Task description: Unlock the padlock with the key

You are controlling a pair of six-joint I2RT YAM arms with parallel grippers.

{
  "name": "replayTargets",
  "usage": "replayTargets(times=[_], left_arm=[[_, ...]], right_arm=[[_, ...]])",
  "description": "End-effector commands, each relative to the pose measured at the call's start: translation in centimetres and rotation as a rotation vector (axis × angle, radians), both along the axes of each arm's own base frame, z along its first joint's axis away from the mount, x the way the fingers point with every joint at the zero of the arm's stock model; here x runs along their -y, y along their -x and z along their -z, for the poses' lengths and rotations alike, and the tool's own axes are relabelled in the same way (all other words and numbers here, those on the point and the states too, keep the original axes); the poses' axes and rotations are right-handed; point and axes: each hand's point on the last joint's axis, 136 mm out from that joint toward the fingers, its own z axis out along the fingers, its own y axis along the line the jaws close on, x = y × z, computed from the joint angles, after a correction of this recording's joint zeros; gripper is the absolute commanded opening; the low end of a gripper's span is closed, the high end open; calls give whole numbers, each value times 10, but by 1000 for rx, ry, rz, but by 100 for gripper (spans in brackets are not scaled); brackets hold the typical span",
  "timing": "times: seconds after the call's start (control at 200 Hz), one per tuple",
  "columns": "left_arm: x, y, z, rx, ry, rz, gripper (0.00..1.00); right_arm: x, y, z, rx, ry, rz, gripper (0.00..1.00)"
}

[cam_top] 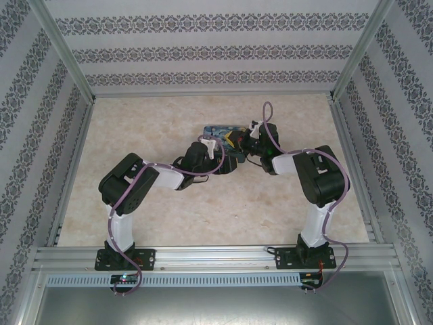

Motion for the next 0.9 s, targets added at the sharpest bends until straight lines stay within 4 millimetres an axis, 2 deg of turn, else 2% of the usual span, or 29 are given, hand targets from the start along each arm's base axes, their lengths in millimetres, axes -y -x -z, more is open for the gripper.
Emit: replayTargets(times=[0.0, 0.23, 0.41, 0.535, 0.894], left_arm=[[9, 2, -14, 16, 91, 3, 86], [6, 0, -1, -9, 60, -19, 85], [-11, -3, 15, 5, -102, -59, 85], [-22, -6, 17, 41, -206, -71, 85], [-18, -18, 16, 117, -294, -23, 85]], right_arm=[[-3, 1, 4, 0, -7, -1, 0], [-2, 2, 6, -4, -7, 0, 0], [-2, 3, 9, -9, -4, 1, 0], [-2, 3, 12, -17, -1, 3, 0], [-2, 4, 18, -29, 1, -1, 0]])
